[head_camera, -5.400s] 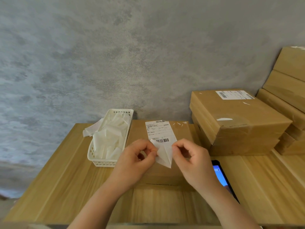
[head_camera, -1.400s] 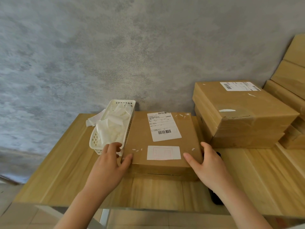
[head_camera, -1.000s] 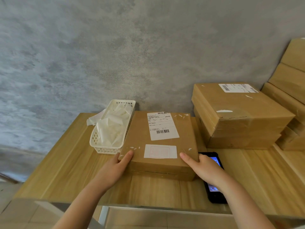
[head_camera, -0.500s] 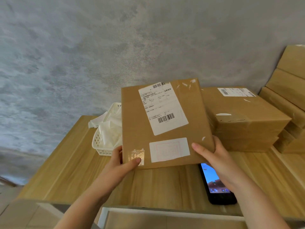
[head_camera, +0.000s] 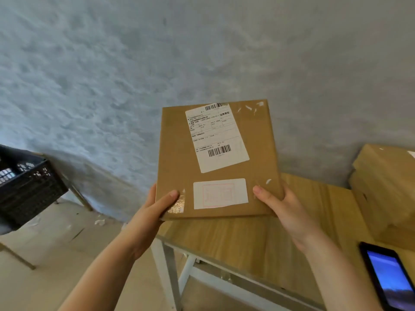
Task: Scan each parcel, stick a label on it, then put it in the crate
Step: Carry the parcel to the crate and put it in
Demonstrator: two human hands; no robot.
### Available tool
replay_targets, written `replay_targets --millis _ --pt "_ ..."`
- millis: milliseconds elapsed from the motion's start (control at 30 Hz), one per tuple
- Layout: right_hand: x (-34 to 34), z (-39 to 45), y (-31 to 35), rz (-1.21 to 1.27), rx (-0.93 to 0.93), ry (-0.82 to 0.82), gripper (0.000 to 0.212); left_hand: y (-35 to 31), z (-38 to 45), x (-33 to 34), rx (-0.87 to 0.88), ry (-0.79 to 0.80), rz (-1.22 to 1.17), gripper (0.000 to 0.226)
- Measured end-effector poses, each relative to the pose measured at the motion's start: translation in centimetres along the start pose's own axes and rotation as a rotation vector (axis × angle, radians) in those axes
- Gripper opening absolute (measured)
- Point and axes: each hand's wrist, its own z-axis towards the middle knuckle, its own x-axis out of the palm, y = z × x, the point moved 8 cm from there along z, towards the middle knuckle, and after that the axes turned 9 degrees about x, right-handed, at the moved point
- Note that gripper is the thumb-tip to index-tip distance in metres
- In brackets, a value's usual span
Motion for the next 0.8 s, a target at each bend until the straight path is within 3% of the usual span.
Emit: replay_targets --millis 133,333,567,800 --pt "10.9 1.5 -0.5 -0.089 0.015 0.132 0.057 -1.4 -4.1 -10.4 0.005 -0.118 0.027 0.084" --pt "28.1 3.2 -2.5 -0.1 0.043 0.326 0.054 -1.5 -10.6 -26.1 -0.025 -0.35 0.08 0.055" --pt "45.6 5.6 -7.6 -0.143 0.196 0.581 0.055 0.3 -17.5 -40.3 -0.061 -0.581 0.116 0.103" --pt "59.6 12.2 -10.6 -0.195 0.273 0.759 0.055 3.4 -17.3 -51.9 -0.113 -0.78 0.081 0.095"
